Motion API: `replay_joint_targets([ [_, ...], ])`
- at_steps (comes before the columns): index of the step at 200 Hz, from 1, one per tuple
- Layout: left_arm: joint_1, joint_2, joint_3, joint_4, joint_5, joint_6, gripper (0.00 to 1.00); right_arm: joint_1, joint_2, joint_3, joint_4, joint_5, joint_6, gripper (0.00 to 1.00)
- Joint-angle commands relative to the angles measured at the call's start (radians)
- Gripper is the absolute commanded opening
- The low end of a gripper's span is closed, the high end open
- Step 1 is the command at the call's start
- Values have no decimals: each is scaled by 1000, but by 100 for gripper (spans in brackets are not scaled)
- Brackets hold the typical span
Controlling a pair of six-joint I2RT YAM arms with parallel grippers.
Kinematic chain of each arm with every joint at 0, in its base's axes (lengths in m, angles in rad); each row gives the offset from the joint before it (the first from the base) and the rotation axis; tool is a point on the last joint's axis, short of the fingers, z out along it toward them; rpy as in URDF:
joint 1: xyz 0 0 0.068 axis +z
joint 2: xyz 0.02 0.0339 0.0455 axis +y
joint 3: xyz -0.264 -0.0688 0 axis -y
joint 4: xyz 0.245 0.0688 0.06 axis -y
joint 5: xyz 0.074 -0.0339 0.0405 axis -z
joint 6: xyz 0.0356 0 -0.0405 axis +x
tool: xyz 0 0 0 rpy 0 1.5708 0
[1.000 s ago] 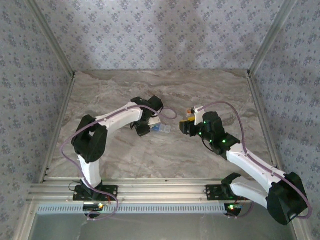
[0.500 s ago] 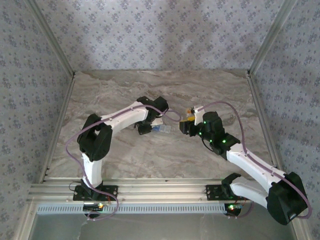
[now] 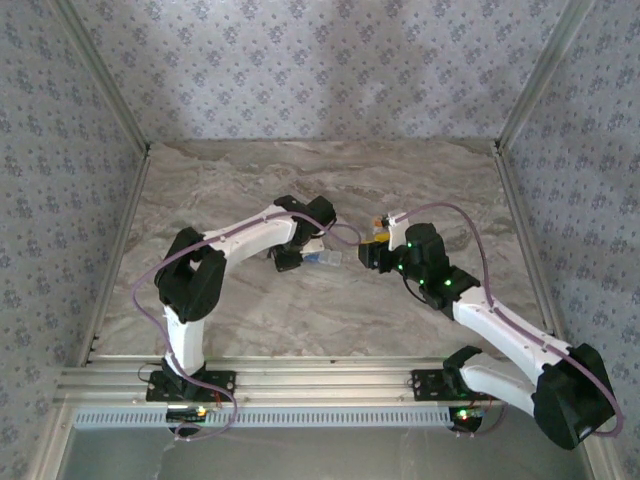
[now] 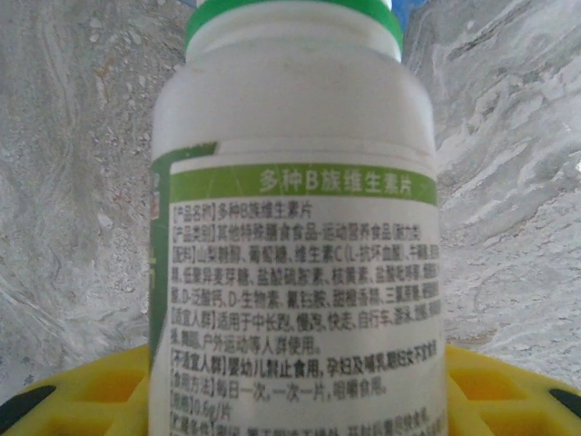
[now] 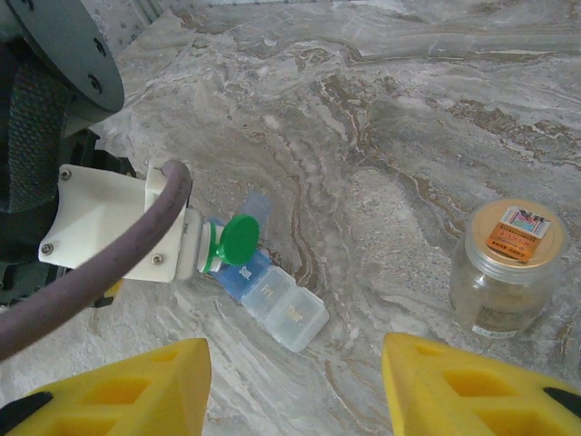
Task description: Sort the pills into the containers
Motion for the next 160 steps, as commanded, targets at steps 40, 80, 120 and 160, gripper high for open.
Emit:
replay_joint_targets([
  [40, 38, -88, -90, 45, 71, -21, 0, -3, 15, -15, 25, -9, 18, 54],
  [80, 50, -111, -76, 51, 80, -18, 0, -1, 24, -17, 29, -15, 18, 54],
  [120, 69, -162, -69, 71, 126, -25, 0, -2, 27, -16, 29, -13, 18, 54],
  [160, 71, -197, -78, 96, 155, -25, 0, 0, 37, -17, 34, -18, 20, 54],
])
